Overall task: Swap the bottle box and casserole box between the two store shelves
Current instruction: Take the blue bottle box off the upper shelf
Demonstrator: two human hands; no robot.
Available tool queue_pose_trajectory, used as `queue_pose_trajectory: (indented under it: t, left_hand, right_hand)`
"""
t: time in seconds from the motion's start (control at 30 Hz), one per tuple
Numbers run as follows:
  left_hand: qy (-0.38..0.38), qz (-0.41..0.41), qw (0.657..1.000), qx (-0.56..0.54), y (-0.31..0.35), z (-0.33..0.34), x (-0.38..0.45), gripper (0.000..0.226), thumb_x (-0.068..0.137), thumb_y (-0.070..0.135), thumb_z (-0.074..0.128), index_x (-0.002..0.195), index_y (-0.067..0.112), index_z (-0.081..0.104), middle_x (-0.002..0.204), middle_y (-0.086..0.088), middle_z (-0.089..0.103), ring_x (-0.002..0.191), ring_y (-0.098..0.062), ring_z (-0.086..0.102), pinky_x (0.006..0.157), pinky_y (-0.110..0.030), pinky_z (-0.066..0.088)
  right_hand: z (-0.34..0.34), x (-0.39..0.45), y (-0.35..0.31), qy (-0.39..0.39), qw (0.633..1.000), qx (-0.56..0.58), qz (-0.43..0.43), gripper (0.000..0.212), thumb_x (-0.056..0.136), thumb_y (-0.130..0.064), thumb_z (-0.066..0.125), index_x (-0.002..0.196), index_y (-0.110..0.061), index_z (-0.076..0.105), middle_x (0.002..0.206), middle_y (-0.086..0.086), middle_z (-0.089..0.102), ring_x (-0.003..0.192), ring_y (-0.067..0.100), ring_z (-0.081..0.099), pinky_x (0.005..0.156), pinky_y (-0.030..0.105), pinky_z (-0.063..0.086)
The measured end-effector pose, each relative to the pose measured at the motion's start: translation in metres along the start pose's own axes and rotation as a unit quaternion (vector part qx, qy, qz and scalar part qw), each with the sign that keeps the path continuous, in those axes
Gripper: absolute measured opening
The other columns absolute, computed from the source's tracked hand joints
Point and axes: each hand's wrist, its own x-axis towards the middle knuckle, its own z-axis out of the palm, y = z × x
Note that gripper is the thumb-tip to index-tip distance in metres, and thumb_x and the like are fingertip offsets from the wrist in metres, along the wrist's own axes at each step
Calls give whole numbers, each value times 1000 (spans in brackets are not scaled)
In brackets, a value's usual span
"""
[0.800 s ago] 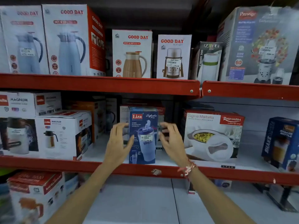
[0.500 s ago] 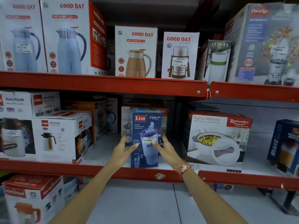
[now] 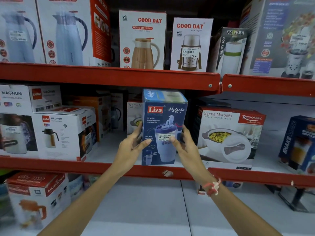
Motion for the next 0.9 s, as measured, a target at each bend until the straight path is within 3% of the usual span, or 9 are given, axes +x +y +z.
queue_pose_trajectory:
  t: [0.1, 0.23, 0.3, 0.37, 0.5, 0.6, 0.7, 0.77, 0.9]
  left_hand:
    - [-8, 13, 1000, -11, 11, 10, -17, 75, 77, 36, 63, 146, 33, 32, 121, 29, 62, 120, -3, 58, 94, -40, 56]
    - [-19, 21, 999, -35, 16, 26, -42, 70, 81, 30, 66, 144, 35, 36, 139, 11, 56, 131, -14, 51, 92, -43, 57]
    - [-23, 19, 998, -51, 16, 35, -55, 68, 82, 25, 68, 142, 37, 38, 142, 10, 54, 131, -13, 51, 85, -35, 60]
    - [-28, 8, 997, -75, 12, 44, -69, 66, 82, 20, 69, 140, 38, 41, 141, 10, 56, 129, -12, 53, 80, -28, 60]
    - [-29, -24, 996, -85, -2, 67, -99, 64, 74, 21, 75, 131, 37, 50, 131, 5, 64, 121, -14, 60, 81, -26, 59]
    - [-21, -61, 996, -60, -15, 81, -121, 61, 67, 29, 79, 120, 45, 53, 124, 19, 66, 115, 1, 61, 75, -12, 55]
    - [-33, -115, 991, -55, -33, 93, -139, 58, 64, 29, 79, 115, 44, 54, 119, 23, 67, 112, 6, 60, 69, -8, 54]
    - [-37, -144, 988, -41, -48, 101, -147, 57, 66, 22, 80, 114, 38, 54, 120, 19, 64, 108, 2, 64, 67, -9, 55]
    - [-57, -191, 980, -25, -82, 117, -156, 61, 71, 3, 79, 123, 14, 49, 126, -5, 63, 113, -19, 63, 75, -12, 56]
  right_hand:
    - [-13, -21, -13, 7, 999, 31, -5, 66, 90, -38, 56, 149, -28, 29, 132, -21, 58, 118, -7, 57, 97, 20, 51]
    - [-33, -57, -23, 11, 999, 29, 7, 69, 88, -43, 57, 149, -33, 28, 133, -23, 58, 123, 0, 56, 99, 24, 51]
    - [-44, -75, -24, 16, 999, 22, 20, 68, 87, -45, 57, 148, -35, 29, 138, -14, 57, 126, 8, 56, 104, 36, 50]
    - [-56, -94, -22, 12, 999, 24, 28, 64, 88, -41, 58, 146, -33, 32, 135, -13, 60, 121, 8, 60, 100, 41, 53]
    - [-75, -128, -5, 9, 998, 33, 49, 56, 91, -24, 64, 141, -27, 39, 130, -12, 64, 116, 10, 63, 91, 31, 56]
    - [-85, -152, 16, 8, 996, 41, 83, 61, 82, -30, 70, 136, -32, 42, 128, -11, 63, 113, 11, 65, 86, 24, 57]
    - [-92, -173, 40, -3, 991, 47, 128, 57, 76, -36, 74, 126, -41, 46, 127, -15, 62, 111, 13, 66, 84, 25, 58]
    - [-94, -184, 55, -10, 988, 43, 147, 53, 76, -35, 74, 120, -44, 47, 128, -15, 61, 109, 11, 67, 80, 21, 57]
    - [-95, -201, 88, -17, 984, 33, 175, 51, 84, -19, 73, 121, -40, 45, 133, -16, 58, 108, 4, 66, 77, 14, 55]
